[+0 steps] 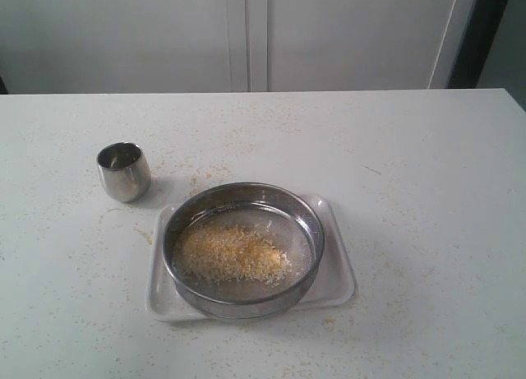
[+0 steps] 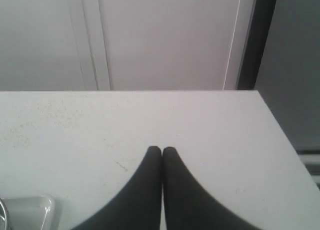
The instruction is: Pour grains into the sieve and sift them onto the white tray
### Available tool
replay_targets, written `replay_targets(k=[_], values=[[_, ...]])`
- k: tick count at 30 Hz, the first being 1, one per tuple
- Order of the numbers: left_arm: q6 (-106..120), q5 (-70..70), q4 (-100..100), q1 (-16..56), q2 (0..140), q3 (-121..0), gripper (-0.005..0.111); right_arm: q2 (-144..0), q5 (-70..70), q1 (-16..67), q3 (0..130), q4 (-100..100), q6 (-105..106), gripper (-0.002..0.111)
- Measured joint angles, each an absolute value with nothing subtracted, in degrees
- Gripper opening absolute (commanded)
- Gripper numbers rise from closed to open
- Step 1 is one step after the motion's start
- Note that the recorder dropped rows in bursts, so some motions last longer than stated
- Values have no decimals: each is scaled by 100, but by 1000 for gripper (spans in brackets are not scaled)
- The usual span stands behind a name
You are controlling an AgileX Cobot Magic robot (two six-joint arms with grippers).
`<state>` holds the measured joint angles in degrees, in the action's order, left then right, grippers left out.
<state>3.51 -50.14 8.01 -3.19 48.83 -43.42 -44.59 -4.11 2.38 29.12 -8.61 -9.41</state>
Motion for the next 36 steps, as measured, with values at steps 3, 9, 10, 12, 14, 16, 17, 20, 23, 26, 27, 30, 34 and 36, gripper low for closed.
replay_targets(k=[3,9,10,12,14,16,17,20,23,26,27,30,34,36], values=[[351,-5014,801,-319,4883,-4342,0,-5070,-765,238,3329,-633,-941,0],[351,-5014,801,-319,4883,-4342,0,-6061,-1426,238,4056,-313,-941,0],[351,-5014,801,-319,4883,-4342,0,-6220,-1514,268,4164,-281,-941,0],[351,-5014,801,-319,4883,-4342,0,-6503,-1662,364,4368,-234,-941,0],[351,-5014,801,-319,4883,-4342,0,-6809,-1823,501,4549,-222,-843,0],[351,-5014,801,-319,4883,-4342,0,-7114,-2057,684,4758,-198,-692,0],[351,-5014,801,-319,4883,-4342,0,-7233,-2177,755,4851,-198,-640,0],[351,-5014,801,-319,4883,-4342,0,-7625,-2531,988,5163,-198,-566,0],[351,-5014,801,-319,4883,-4342,0,-7978,-2725,1217,5386,-186,-511,0],[351,-5014,801,-319,4883,-4342,0,-8255,-2868,1430,5539,-186,-492,0],[351,-5014,801,-319,4883,-4342,0,-8345,-2919,1506,5597,-175,-492,0],[351,-5014,801,-319,4883,-4342,0,-8579,-3084,1715,5734,-92,-363,0],[351,-5014,801,-319,4883,-4342,0,-8785,-3093,1937,5814,210,-224,0],[351,-5014,801,-319,4883,-4342,0,-8828,-2995,1987,5814,330,-211,0]])
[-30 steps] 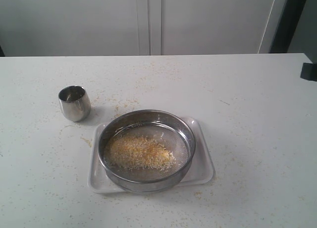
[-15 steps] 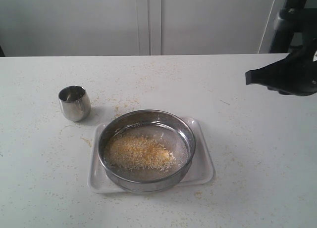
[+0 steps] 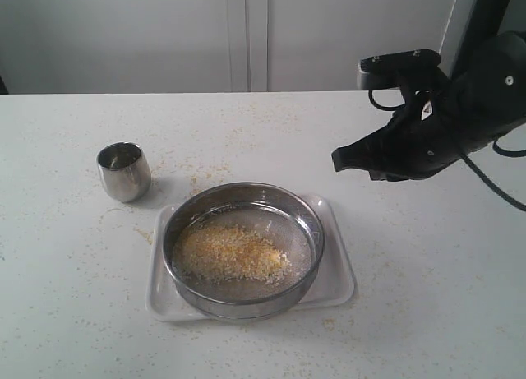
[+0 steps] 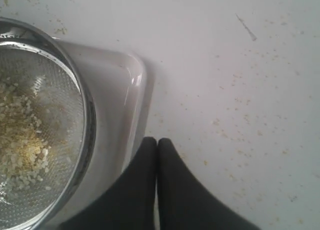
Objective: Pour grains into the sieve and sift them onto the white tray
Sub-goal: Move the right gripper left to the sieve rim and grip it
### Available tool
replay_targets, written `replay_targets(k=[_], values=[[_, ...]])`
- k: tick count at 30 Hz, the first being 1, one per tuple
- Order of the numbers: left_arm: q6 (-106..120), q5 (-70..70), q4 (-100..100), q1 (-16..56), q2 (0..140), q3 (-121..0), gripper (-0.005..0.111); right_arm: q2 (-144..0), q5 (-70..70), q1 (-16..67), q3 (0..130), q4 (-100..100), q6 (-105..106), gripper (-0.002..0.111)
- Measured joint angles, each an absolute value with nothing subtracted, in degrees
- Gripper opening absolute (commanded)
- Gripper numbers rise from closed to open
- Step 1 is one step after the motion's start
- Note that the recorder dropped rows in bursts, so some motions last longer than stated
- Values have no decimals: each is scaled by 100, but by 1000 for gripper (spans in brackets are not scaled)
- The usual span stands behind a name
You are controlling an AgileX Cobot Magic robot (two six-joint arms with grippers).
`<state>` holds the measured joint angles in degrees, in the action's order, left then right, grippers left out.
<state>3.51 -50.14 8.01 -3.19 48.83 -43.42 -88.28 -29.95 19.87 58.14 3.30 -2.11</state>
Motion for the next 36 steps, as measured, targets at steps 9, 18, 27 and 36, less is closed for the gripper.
replay_targets(k=[9,18,27,36], values=[[351,-5014,801,-319,4883,-4342,0,-9053,-3226,1997,5887,1475,494,0],[351,-5014,801,-319,4883,-4342,0,-9396,-3937,1997,6359,2377,1333,0],[351,-5014,801,-319,4883,-4342,0,-9771,-3858,2223,6395,2469,1578,23],[351,-5014,801,-319,4883,-4342,0,-10092,-3730,2223,6405,2469,1578,30]])
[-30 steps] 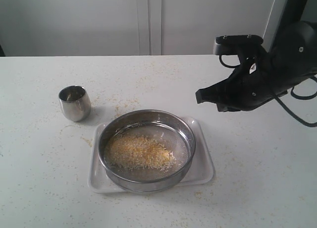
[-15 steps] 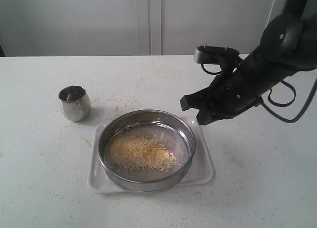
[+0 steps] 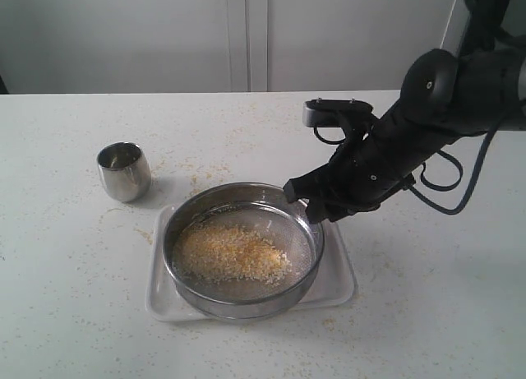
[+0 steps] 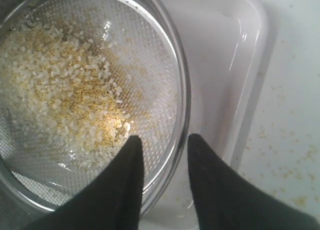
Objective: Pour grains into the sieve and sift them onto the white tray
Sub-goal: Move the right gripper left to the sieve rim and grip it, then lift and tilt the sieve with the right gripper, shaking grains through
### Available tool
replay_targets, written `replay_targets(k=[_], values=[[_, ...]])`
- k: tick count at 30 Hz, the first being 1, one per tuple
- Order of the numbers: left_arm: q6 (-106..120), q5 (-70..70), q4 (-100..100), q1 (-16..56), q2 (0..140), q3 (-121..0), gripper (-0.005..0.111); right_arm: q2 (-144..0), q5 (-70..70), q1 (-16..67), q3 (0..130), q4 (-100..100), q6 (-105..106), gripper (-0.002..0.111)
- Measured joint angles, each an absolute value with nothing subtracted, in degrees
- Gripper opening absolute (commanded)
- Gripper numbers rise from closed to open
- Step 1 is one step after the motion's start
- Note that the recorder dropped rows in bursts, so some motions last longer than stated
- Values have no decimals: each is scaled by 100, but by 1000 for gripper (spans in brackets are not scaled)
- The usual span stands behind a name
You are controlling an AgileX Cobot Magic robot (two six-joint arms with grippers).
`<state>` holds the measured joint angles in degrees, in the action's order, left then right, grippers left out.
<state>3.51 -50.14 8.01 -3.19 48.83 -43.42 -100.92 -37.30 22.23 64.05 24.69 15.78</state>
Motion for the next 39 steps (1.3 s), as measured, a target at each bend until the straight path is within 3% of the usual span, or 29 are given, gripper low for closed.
replay_targets(k=[28,39], values=[[351,-5014,801,-319,4883,-4342,0,-10894,-3537,2223,6405,2799,1600,30],[351,-5014,801,-319,4883,-4342,0,-10943,-3487,2227,6405,2882,1516,15]])
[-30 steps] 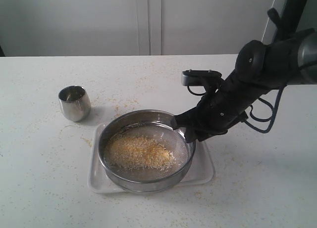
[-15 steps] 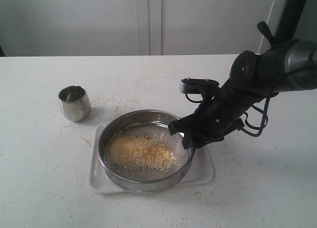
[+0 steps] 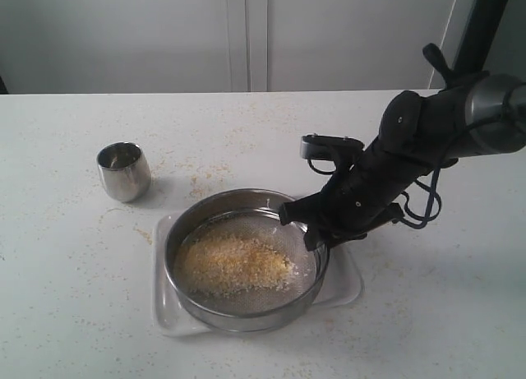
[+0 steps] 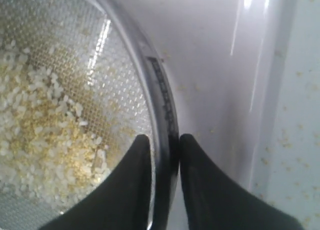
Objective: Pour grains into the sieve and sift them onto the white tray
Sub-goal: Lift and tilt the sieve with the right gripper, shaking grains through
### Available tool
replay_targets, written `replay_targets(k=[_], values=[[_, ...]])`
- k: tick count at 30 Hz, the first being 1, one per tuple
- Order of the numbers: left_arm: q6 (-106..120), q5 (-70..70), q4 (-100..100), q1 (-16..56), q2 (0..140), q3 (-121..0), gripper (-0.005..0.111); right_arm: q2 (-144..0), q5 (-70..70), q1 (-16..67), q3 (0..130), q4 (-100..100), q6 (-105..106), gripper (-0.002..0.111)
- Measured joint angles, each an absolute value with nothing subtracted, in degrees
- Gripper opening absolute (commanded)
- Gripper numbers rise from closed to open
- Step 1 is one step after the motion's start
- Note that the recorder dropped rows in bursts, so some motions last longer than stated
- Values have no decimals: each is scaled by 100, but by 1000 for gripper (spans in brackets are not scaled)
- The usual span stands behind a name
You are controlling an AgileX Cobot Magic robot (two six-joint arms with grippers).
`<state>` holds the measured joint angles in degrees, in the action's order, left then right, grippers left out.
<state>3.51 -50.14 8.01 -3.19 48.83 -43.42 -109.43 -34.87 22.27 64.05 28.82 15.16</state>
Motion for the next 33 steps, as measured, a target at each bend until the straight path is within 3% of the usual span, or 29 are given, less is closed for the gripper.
replay_targets(k=[12,16,33], values=[[351,-5014,801,-319,4883,-4342,0,-10954,-3034,2227,6405,2849,1301,14],[351,-5014,801,-319,4883,-4342,0,-10967,-2915,2227,6405,2776,1119,0],[351,-5014,801,-319,4883,-4342,0,-10439,-2484,2227,6405,2016,329,0]])
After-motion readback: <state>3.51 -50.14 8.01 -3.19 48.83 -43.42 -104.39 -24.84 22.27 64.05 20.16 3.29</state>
